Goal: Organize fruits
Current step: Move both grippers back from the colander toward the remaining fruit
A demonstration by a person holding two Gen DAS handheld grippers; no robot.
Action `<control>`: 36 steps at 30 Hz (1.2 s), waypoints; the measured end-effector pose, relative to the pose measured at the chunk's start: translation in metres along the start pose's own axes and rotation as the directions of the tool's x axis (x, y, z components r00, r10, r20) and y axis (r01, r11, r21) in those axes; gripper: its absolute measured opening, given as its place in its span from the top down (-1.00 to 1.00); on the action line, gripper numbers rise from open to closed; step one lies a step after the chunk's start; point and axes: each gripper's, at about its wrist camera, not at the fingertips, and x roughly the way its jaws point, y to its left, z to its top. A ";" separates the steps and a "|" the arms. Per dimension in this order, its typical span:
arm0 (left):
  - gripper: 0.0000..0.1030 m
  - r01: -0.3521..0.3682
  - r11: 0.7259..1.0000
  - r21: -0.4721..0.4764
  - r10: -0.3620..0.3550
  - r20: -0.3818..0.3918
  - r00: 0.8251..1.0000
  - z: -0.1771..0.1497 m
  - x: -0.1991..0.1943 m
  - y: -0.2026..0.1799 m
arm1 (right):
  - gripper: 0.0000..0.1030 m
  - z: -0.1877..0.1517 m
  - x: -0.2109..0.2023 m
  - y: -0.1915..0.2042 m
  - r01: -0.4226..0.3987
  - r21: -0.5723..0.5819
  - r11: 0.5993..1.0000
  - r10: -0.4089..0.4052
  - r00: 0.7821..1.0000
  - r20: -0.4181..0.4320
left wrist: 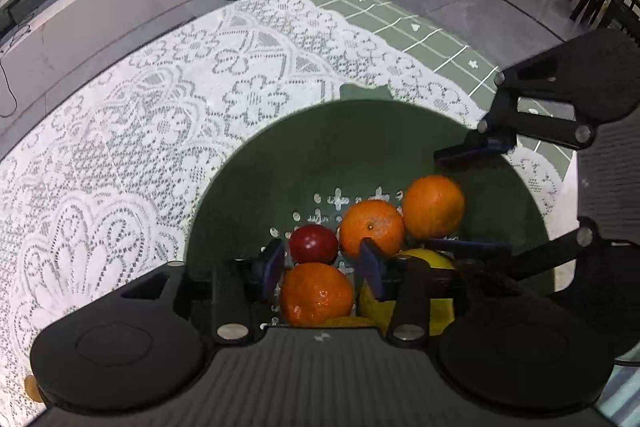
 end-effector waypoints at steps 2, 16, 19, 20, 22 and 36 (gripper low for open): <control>-0.04 -0.002 1.000 0.001 0.002 0.011 1.000 0.001 -0.007 -0.001 | -0.03 0.001 -0.003 -0.001 0.001 0.001 1.000 -0.001 1.000 0.000; -0.07 -0.001 1.000 0.008 0.000 0.131 0.991 -0.002 -0.069 -0.007 | -0.38 0.009 -0.055 0.008 0.017 0.057 0.998 -0.021 0.997 0.073; -0.07 -0.011 1.000 0.013 0.009 0.152 0.988 -0.009 -0.082 -0.007 | -0.38 0.011 -0.066 0.015 0.016 0.086 0.996 -0.024 0.996 0.090; -0.07 -0.013 1.000 0.002 0.013 0.155 0.988 -0.012 -0.086 -0.005 | -0.38 0.011 -0.071 0.018 0.011 0.102 0.995 -0.022 0.994 0.107; -0.07 -0.005 1.000 -0.018 0.008 0.168 0.986 -0.018 -0.092 -0.002 | -0.42 0.011 -0.079 0.024 -0.001 0.137 0.991 -0.018 0.990 0.139; -0.06 -0.044 0.986 -0.163 0.092 0.300 0.949 -0.084 -0.150 0.033 | -0.48 0.018 -0.097 0.078 -0.181 0.513 0.839 -0.039 0.920 0.390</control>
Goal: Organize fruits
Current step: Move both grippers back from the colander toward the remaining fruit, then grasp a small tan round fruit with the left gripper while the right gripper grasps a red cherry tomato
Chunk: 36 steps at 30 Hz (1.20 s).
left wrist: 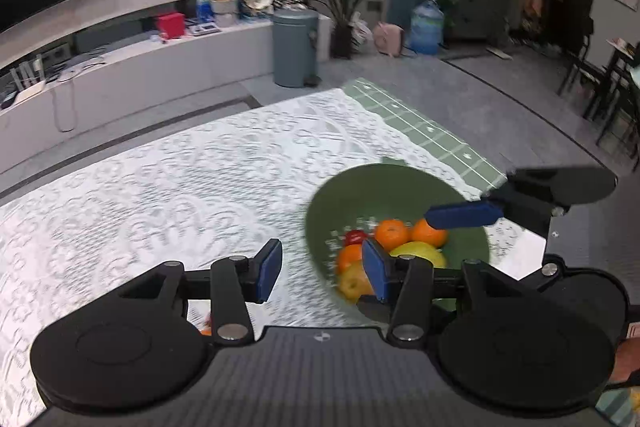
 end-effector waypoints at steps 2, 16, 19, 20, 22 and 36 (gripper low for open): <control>-0.07 -0.026 0.999 -0.040 0.027 0.018 0.999 -0.005 -0.010 0.013 | -0.48 -0.005 0.003 0.009 0.015 0.034 0.999 -0.016 1.000 0.020; -0.07 -0.135 0.977 -0.166 0.148 0.071 0.986 -0.081 -0.053 0.075 | -0.48 -0.050 0.005 0.064 0.035 0.133 0.991 -0.054 0.988 0.142; -0.07 -0.170 0.967 -0.192 0.185 0.062 0.981 -0.099 -0.058 0.085 | -0.48 -0.056 0.009 0.074 0.033 0.116 0.993 -0.050 0.987 0.153; -0.07 -0.173 0.964 -0.204 0.188 0.058 0.980 -0.104 -0.058 0.088 | -0.48 -0.059 0.011 0.079 0.031 0.105 0.994 -0.047 0.987 0.157; -0.07 -0.159 0.960 -0.231 0.174 0.045 0.984 -0.115 -0.058 0.093 | -0.48 -0.065 0.015 0.087 0.019 0.085 0.996 -0.033 0.987 0.158; -0.07 -0.189 0.946 -0.264 0.205 0.034 0.978 -0.153 -0.037 0.100 | -0.23 -0.090 0.059 0.095 0.003 0.060 0.998 -0.007 0.997 0.070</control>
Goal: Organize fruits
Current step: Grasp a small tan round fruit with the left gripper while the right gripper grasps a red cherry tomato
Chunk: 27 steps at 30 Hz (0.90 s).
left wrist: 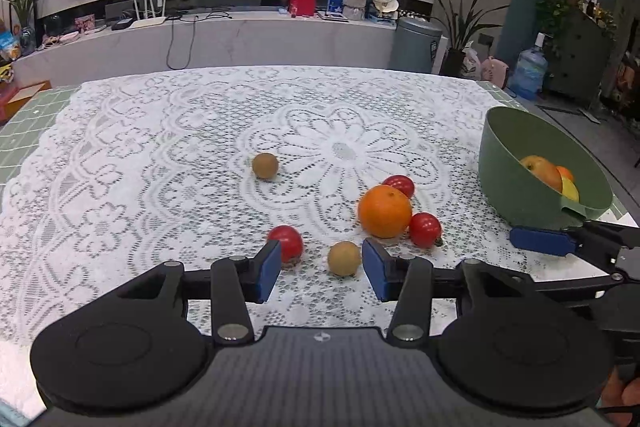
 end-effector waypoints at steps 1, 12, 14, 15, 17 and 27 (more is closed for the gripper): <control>-0.07 0.008 1.000 -0.001 -0.008 -0.004 1.000 -0.001 0.003 -0.001 | -0.18 0.000 0.002 -0.001 -0.001 0.003 1.000 0.001 1.000 -0.003; -0.06 0.020 0.999 0.040 -0.017 -0.065 0.998 -0.008 0.035 -0.013 | 0.27 0.006 0.027 -0.005 -0.010 -0.015 1.000 0.010 1.000 -0.029; -0.06 0.021 0.999 0.028 -0.019 -0.074 0.997 -0.008 0.040 -0.012 | 0.27 0.006 0.031 -0.006 -0.021 -0.013 1.000 0.020 0.999 -0.035; -0.06 0.020 1.000 0.021 -0.019 -0.077 0.997 -0.008 0.042 -0.011 | 0.27 0.007 0.034 -0.006 -0.025 -0.013 1.000 0.024 0.999 -0.036; -0.06 0.019 1.000 0.013 -0.018 -0.078 0.997 -0.007 0.045 -0.011 | 0.27 0.007 0.038 -0.007 -0.031 -0.012 0.999 0.030 0.999 -0.039; -0.03 0.012 1.000 0.020 -0.010 -0.091 0.996 -0.006 0.058 -0.013 | 0.28 0.011 0.056 -0.010 -0.040 -0.011 0.999 0.039 0.998 -0.045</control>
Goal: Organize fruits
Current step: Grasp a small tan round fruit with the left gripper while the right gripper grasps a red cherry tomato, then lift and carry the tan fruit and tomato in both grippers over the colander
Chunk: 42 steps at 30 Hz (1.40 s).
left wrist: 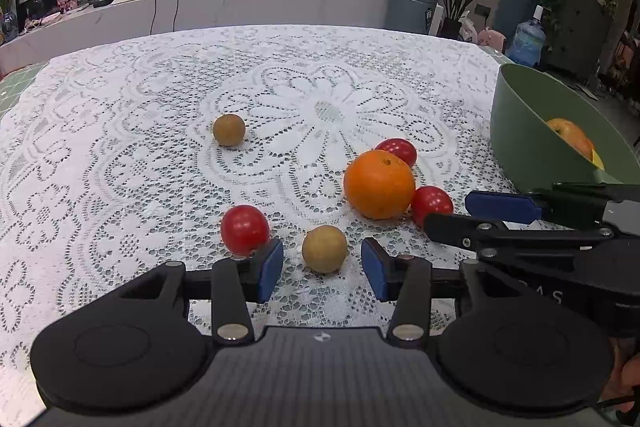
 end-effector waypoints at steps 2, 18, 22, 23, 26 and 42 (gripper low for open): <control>-0.01 -0.004 1.000 0.005 0.004 -0.001 1.000 0.000 0.002 -0.001 | 0.28 0.001 0.003 -0.001 -0.004 0.004 1.000 0.004 1.000 -0.004; 0.28 -0.028 0.997 0.068 0.027 0.012 1.000 -0.003 0.008 -0.007 | 0.50 -0.001 0.016 0.004 -0.013 -0.022 1.000 0.012 1.000 -0.013; 0.46 -0.023 0.996 0.086 0.021 0.023 1.000 -0.003 0.007 -0.008 | 0.50 -0.001 0.016 0.004 -0.008 -0.036 0.999 0.008 1.000 -0.011; 0.46 -0.026 0.996 0.090 0.024 0.024 0.999 -0.004 0.007 -0.009 | 0.50 -0.002 0.016 0.005 -0.007 -0.040 0.999 0.006 1.000 -0.011; 0.46 -0.030 0.995 0.097 0.028 0.027 0.999 -0.004 0.007 -0.010 | 0.50 -0.002 0.016 0.007 -0.001 -0.054 0.999 0.000 1.000 -0.012; 0.46 -0.012 0.996 0.085 0.009 0.032 0.999 0.006 -0.016 -0.018 | 0.52 0.000 -0.013 0.008 -0.002 -0.058 0.998 0.002 1.000 0.010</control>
